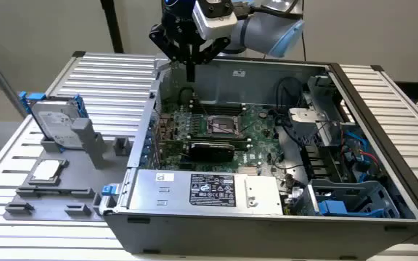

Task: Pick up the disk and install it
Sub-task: 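Reach for the disk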

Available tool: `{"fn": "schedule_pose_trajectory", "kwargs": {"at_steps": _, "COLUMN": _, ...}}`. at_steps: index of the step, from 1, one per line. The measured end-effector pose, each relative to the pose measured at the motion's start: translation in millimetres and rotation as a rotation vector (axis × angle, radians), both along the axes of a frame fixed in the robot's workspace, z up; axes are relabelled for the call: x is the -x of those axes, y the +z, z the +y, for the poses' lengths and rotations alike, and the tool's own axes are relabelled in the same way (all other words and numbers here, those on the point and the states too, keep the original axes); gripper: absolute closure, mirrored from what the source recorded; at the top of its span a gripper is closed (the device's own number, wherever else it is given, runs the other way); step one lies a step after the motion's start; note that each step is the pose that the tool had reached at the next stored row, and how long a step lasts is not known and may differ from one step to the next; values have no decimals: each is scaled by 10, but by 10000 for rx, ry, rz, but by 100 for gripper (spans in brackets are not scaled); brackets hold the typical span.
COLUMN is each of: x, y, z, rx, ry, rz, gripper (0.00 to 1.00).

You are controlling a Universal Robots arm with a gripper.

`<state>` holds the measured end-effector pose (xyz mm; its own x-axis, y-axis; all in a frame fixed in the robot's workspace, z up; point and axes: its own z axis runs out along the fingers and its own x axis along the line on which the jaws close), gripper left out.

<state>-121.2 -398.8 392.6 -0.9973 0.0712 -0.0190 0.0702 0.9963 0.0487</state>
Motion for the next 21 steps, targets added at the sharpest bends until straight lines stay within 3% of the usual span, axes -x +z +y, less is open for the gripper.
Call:
{"fn": "schedule_pose_trajectory", "kwargs": {"at_steps": 14, "x": 7, "y": 0, "z": 0, "rx": 0, "ry": -1, "rz": 0, "gripper": 100}}
{"fn": "schedule_pose_trajectory", "kwargs": {"at_steps": 21, "x": 281, "y": -1, "z": 0, "rx": -2, "ry": 0, "rz": -1, "gripper": 100}}
